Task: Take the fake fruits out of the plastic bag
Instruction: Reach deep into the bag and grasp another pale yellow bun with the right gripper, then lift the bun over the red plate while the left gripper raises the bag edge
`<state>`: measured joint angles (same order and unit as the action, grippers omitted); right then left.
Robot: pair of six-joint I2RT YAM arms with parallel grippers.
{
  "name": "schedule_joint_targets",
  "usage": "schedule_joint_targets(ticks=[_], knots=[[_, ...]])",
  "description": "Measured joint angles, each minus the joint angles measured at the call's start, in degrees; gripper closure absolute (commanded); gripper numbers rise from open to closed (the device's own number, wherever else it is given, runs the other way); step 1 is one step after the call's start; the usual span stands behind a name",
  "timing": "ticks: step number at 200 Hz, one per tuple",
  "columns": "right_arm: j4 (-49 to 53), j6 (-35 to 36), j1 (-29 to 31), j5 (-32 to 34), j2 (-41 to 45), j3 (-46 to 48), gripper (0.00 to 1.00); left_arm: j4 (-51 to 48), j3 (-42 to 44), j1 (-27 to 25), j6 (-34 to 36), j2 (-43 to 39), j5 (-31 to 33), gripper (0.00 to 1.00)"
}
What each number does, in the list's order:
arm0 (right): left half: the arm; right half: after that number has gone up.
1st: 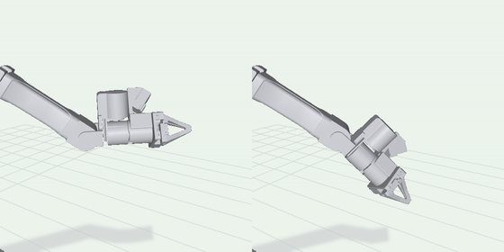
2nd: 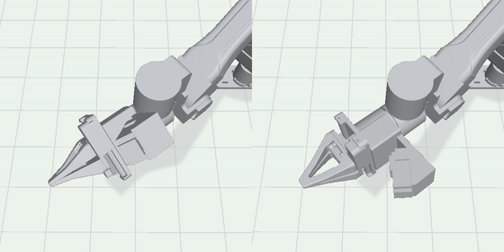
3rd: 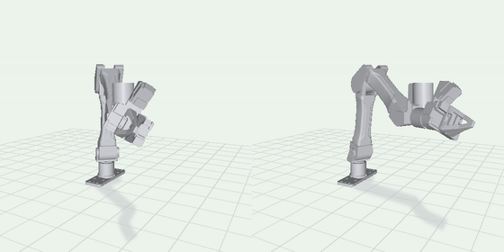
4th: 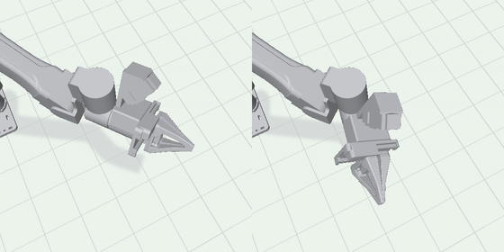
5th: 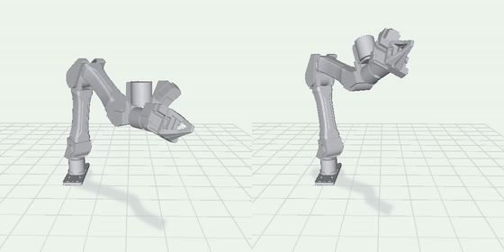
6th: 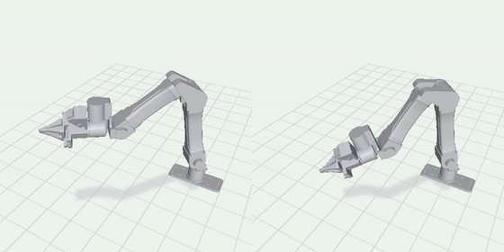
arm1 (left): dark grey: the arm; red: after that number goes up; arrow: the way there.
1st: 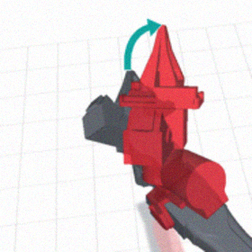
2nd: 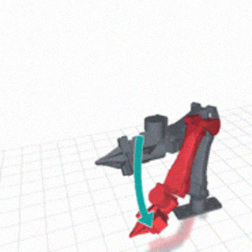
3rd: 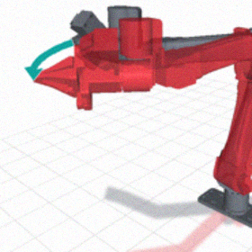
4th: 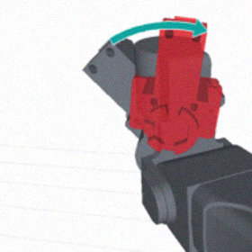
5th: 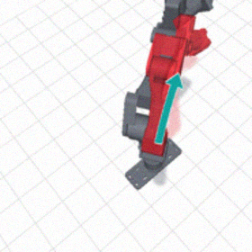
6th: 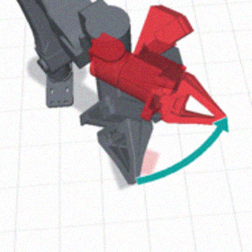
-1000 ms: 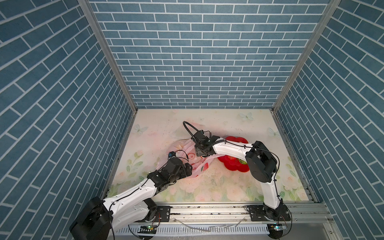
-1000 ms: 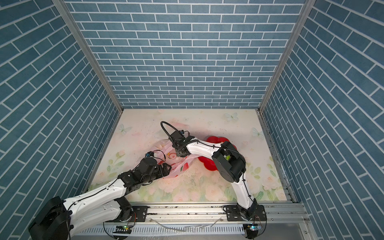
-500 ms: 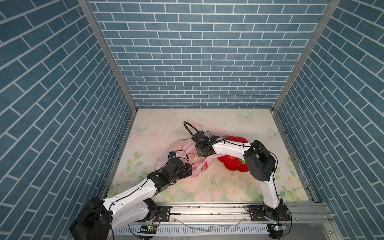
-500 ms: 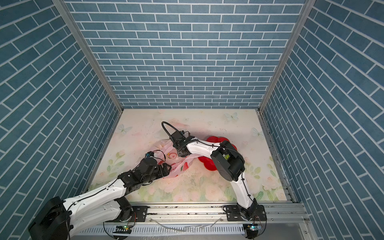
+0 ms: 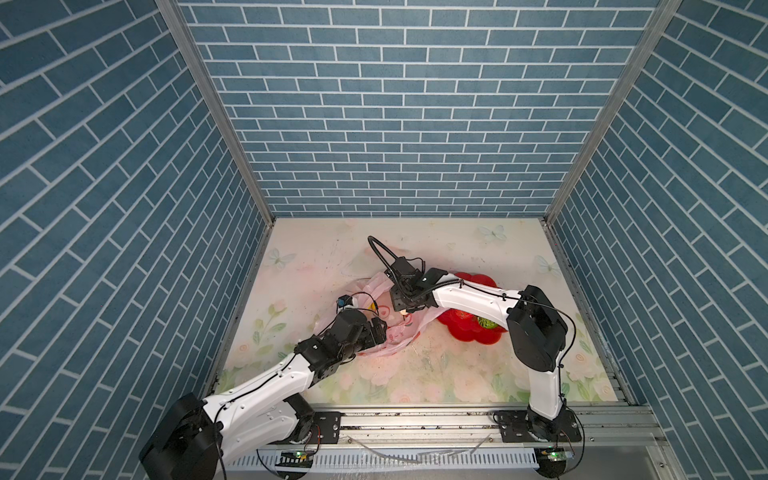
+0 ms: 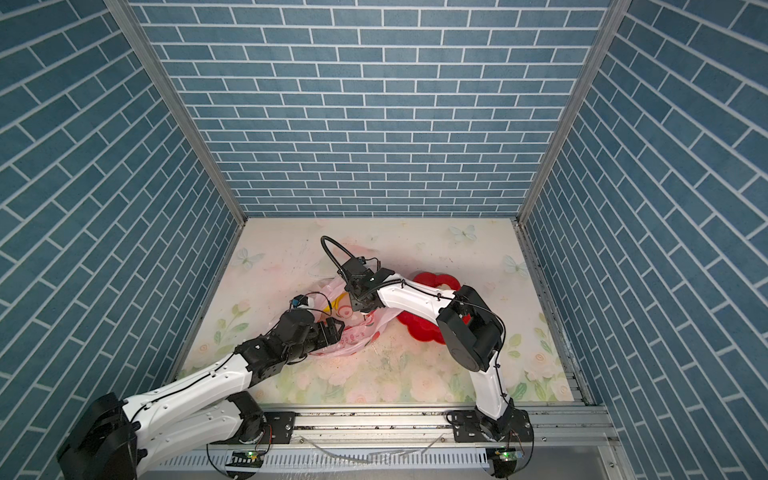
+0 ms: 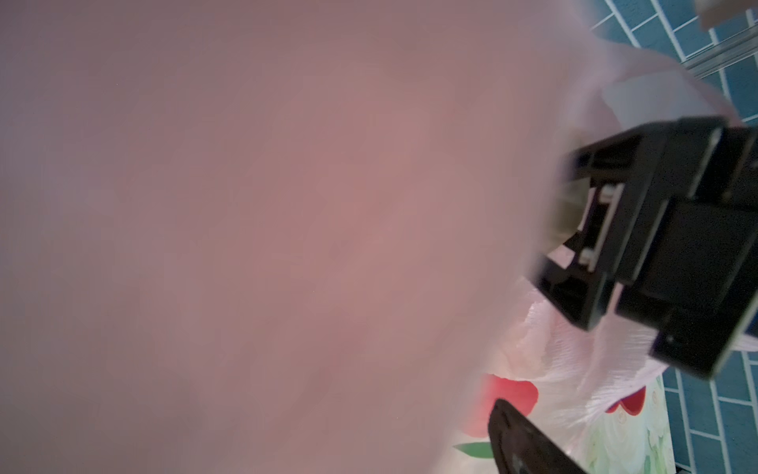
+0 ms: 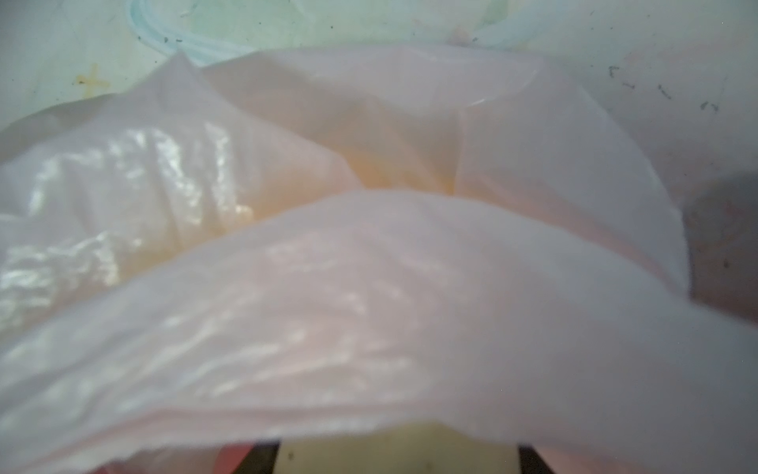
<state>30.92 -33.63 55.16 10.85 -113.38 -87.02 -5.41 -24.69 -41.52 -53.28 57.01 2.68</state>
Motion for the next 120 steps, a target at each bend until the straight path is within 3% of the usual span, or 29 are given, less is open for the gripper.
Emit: schedule_joint_targets(ticks=[73, 120], knots=[[3.6, 0.0, 2.6, -1.9, 1.0, 0.0, 0.55, 0.5, -2.5, 0.0, 0.0, 0.0, 0.8, 0.07], [7.6, 0.0, 4.6, -3.7, 8.3, 0.5, 0.57, -1.7, -4.3, 0.0, 0.4, -3.7, 2.4, 0.07]])
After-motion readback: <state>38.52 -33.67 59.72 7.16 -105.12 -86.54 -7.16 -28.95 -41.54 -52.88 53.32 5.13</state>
